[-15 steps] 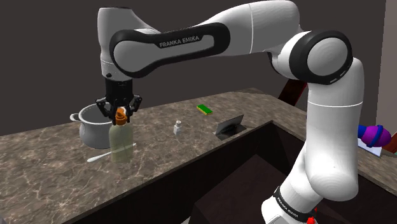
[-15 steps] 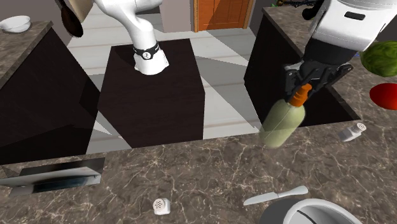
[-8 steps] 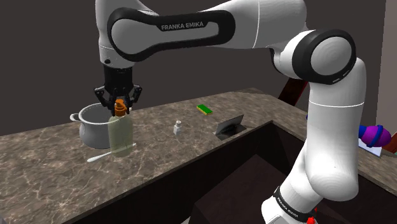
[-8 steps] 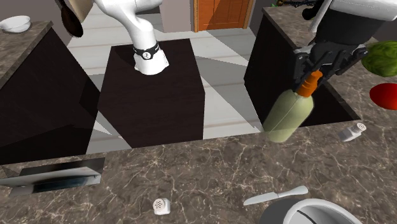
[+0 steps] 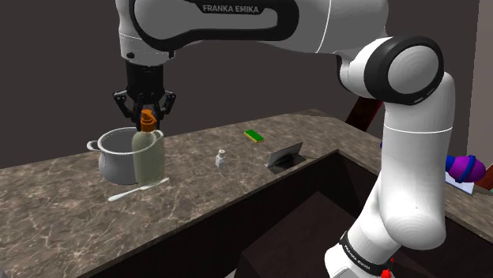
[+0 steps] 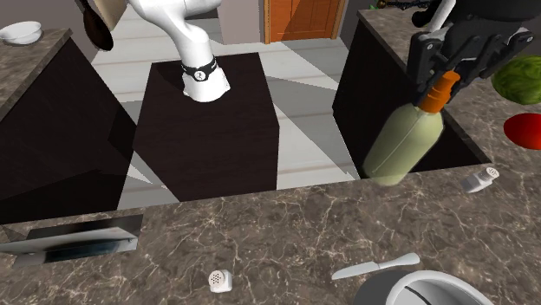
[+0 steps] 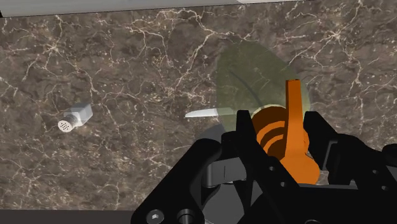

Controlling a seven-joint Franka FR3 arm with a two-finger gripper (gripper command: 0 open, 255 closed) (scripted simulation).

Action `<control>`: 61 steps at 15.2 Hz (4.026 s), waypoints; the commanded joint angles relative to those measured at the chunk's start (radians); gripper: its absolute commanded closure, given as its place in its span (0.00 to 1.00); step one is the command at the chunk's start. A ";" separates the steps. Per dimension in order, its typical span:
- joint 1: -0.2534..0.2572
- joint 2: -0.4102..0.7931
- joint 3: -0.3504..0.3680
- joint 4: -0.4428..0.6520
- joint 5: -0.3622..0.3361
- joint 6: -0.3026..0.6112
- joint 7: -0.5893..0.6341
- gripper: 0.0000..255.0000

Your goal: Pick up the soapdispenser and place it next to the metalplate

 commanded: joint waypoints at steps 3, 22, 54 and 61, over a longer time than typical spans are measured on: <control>0.005 0.003 0.001 0.060 0.000 -0.056 -0.003 1.00; 0.012 0.033 -0.004 0.335 -0.009 -0.299 -0.047 1.00; -0.511 -0.248 -0.282 -0.034 0.166 -0.187 -0.794 1.00; -0.599 -0.150 -0.342 0.102 0.173 -0.229 -0.941 1.00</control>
